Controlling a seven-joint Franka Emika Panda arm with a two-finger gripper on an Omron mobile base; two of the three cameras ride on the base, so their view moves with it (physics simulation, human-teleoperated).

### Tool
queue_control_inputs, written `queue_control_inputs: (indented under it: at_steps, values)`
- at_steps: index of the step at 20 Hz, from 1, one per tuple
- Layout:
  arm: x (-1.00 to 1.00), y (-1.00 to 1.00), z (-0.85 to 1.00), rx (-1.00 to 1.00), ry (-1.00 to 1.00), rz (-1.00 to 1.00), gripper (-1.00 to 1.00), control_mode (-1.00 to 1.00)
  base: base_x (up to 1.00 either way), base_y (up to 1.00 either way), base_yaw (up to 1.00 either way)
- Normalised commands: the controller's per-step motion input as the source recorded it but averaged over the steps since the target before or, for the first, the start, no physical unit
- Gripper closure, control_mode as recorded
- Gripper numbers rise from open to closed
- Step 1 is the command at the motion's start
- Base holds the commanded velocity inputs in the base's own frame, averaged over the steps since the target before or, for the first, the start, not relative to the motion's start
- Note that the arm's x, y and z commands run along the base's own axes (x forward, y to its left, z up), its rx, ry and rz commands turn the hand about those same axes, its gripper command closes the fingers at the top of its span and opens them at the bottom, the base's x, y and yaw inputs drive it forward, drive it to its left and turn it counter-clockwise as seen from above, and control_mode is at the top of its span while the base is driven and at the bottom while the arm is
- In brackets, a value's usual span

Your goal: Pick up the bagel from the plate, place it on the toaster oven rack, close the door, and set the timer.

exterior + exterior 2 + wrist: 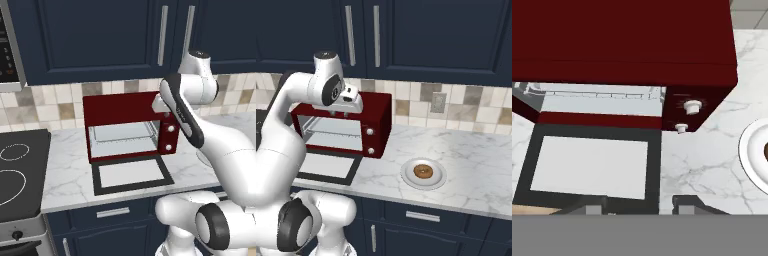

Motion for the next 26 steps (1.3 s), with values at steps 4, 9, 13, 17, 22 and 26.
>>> queue_control_inputs:
  at_steps: [4,9,13,17,22,26]
  values:
    - [-0.29,0.15,-0.01,-0.03,-0.01,0.0,-1.0,-1.0,0.0,0.0,0.0]
    - [-0.5,0.55,0.0,-0.17,-0.05,0.0,-1.0,-1.0,0.0,0.0,0.0]
    - [-0.44,0.63,0.0,-0.26,-0.08,0.01,-1.0,-1.0,0.0,0.0,0.0]
    - [-0.36,0.62,-0.01,-0.27,-0.08,0.02,-1.0,-1.0,0.0,0.0,0.0]
    - [-0.25,0.65,-0.07,-0.27,-0.06,0.02,-1.0,-1.0,0.0,0.0,0.0]
    - [-0.17,0.61,-0.14,-0.22,-0.06,0.02,-1.0,-1.0,0.0,0.0,0.0]
